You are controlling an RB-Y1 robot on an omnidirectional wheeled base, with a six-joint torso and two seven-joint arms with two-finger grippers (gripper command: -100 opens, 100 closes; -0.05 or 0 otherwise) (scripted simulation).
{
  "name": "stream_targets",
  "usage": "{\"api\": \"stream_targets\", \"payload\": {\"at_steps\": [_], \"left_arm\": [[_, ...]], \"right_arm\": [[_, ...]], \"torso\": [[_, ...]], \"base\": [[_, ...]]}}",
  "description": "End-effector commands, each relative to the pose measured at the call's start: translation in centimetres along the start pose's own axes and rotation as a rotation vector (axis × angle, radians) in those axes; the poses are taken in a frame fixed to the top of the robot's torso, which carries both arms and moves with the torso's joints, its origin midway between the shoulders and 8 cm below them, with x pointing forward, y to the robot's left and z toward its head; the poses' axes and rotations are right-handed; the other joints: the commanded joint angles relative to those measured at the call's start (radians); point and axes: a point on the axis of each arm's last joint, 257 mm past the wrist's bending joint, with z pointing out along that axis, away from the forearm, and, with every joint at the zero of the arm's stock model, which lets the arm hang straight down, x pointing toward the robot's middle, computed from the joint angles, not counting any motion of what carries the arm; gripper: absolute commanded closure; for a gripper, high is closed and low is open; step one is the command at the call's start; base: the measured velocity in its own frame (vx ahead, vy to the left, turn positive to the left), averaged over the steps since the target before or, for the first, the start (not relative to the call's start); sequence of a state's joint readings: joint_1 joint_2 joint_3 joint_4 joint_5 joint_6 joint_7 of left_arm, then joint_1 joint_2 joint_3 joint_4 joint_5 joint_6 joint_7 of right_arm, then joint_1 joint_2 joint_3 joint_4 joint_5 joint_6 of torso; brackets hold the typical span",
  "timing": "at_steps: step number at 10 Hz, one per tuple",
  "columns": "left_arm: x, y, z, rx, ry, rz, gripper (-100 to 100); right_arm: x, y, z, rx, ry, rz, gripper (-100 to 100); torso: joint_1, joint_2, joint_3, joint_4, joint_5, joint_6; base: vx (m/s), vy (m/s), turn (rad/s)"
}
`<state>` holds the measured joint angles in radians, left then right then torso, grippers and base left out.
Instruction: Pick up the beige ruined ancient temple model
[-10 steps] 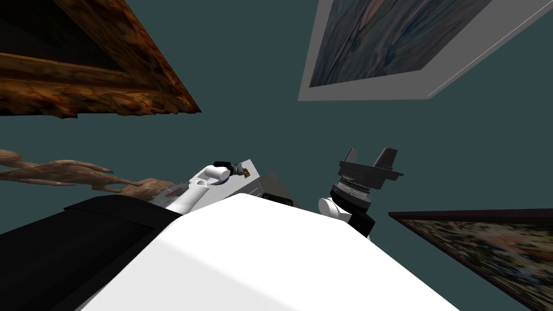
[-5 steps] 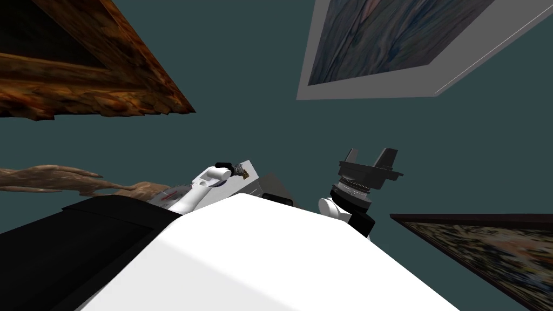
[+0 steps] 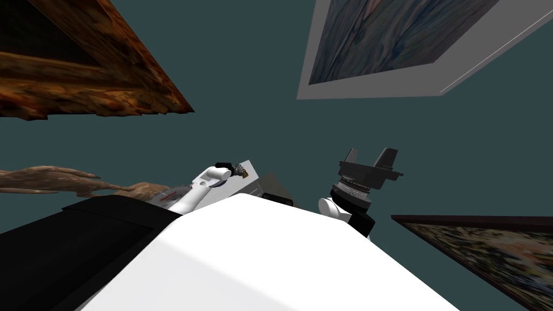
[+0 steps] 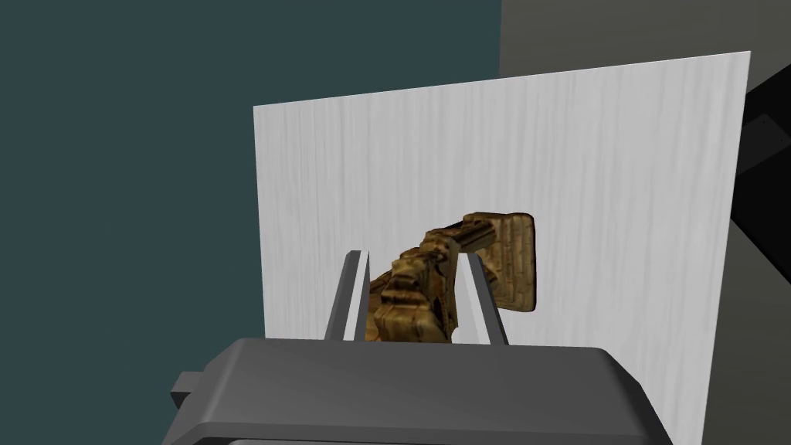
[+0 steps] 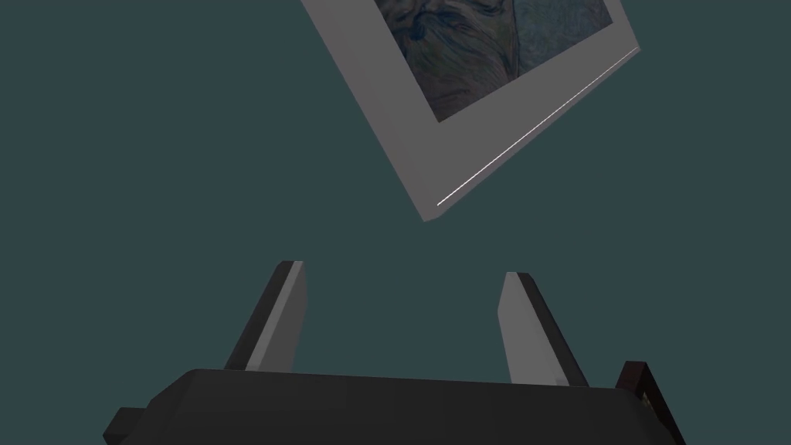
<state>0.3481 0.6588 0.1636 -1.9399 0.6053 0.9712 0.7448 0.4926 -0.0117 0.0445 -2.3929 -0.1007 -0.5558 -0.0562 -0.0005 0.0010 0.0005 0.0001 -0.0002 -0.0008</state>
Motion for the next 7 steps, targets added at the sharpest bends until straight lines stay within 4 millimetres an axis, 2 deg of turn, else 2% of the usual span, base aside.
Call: {"api": "stream_targets", "payload": {"at_steps": [1, 2, 3, 6, 7], "left_arm": [[0.0, 0.0, 0.0, 0.0, 0.0, 0.0, 100], [0.0, 0.0, 0.0, 0.0, 0.0, 0.0, 0], [0.3, -0.1, -0.6, -0.001, 0.002, 0.004, 100], [0.6, -0.3, -1.1, -0.001, 0.003, 0.007, 100], [0.6, -0.3, -1.1, -0.003, 0.003, 0.007, 0]], "right_arm": [[0.0, 0.0, 0.0, 0.0, 0.0, 0.0, 0], [0.0, 0.0, 0.0, 0.0, 0.0, 0.0, 0], [0.0, 0.0, 0.0, 0.0, 0.0, 0.0, 0], [0.0, 0.0, 0.0, 0.0, 0.0, 0.0, 0], [0.0, 0.0, 0.0, 0.0, 0.0, 0.0, 0]], "torso": [[0.0, 0.0, 0.0, 0.0, 0.0, 0.0], [0.0, 0.0, 0.0, 0.0, 0.0, 0.0], [0.0, 0.0, 0.0, 0.0, 0.0, 0.0], [-0.001, 0.003, 0.002, 0.001, -0.001, 0.0], [-0.001, 0.002, 0.001, 0.001, -0.001, 0.0]], "base": [[0.0, 0.0, 0.0], [0.0, 0.0, 0.0], [-0.017, -0.004, 0.044], [-0.023, -0.005, 0.022], [0.0, 0.0, 0.0]]}}
